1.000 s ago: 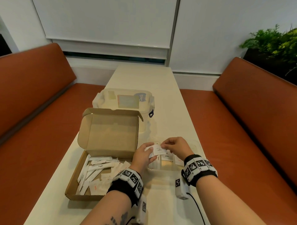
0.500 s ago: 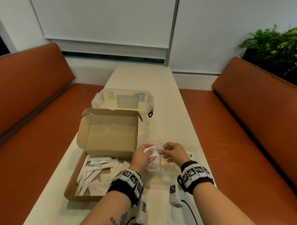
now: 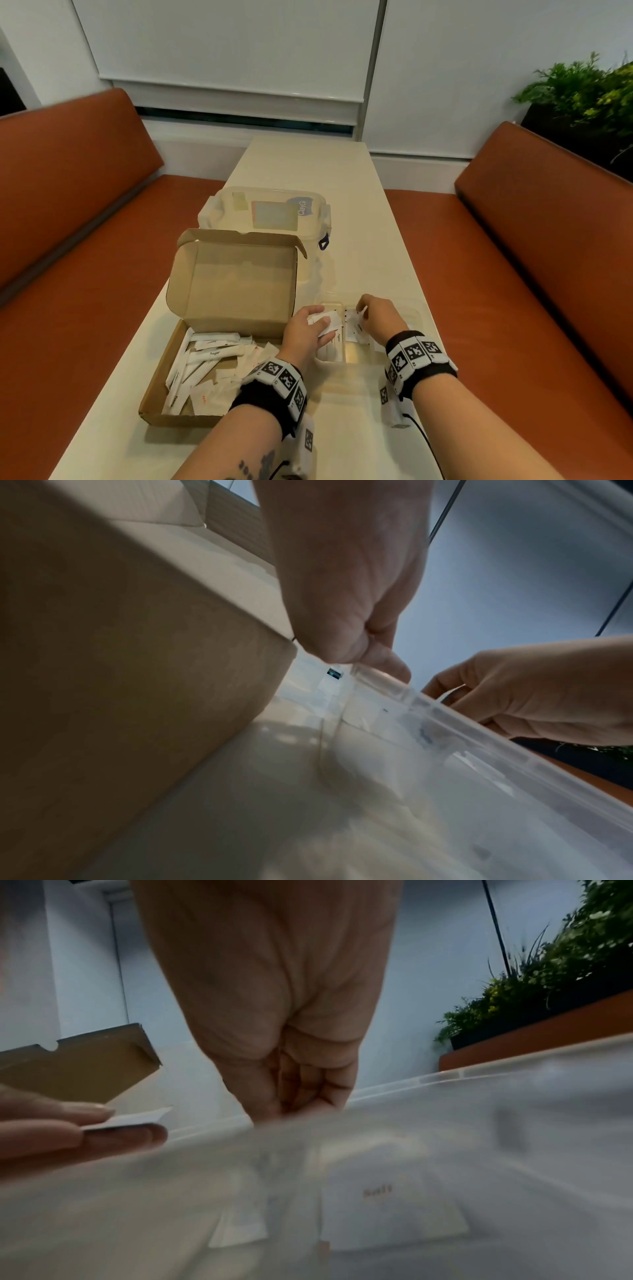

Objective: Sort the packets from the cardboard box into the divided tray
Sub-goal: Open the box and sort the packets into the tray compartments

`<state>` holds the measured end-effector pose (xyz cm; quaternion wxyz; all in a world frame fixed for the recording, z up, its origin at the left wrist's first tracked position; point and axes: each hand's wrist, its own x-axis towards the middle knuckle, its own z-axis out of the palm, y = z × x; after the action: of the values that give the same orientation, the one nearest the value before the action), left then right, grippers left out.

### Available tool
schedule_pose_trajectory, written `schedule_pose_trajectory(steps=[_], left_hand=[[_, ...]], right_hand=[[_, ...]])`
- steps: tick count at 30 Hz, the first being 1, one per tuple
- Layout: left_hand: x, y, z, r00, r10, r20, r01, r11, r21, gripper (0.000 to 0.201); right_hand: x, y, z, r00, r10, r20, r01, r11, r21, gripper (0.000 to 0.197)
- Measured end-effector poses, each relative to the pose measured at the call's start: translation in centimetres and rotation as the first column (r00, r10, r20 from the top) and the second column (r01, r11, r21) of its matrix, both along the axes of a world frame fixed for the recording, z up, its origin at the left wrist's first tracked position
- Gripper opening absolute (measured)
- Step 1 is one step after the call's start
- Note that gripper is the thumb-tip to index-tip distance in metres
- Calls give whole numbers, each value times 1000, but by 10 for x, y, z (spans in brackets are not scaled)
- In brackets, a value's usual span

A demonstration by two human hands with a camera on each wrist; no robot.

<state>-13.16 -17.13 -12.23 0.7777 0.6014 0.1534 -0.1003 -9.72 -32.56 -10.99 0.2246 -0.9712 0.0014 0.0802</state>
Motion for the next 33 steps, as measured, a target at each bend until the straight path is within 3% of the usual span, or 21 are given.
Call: schedule_pose_trajectory(steps=[8, 17, 26, 29, 33], left_hand=[[0, 0, -1, 1000, 4, 4, -4, 1000, 13, 23], [2, 0, -5, 1000, 3, 3, -3, 1000, 26, 24], [3, 0, -7, 1000, -2, 19, 1, 999, 53, 23], [4, 0, -9, 1000, 0, 23, -1, 999, 54, 22], [4, -1, -9, 1000, -10, 22, 9, 999, 49, 21]], right_hand=[[7, 6, -1, 984, 134, -113, -150, 977, -149, 24], [1, -1, -13, 984, 164, 65, -145, 962, -230, 13], [-3, -4, -17, 989, 143, 44, -128, 961, -246, 6], [-4, -3, -13, 994, 89, 69, -79, 988, -131, 11], [-10, 10, -1, 999, -15, 39, 3, 961, 275, 27]])
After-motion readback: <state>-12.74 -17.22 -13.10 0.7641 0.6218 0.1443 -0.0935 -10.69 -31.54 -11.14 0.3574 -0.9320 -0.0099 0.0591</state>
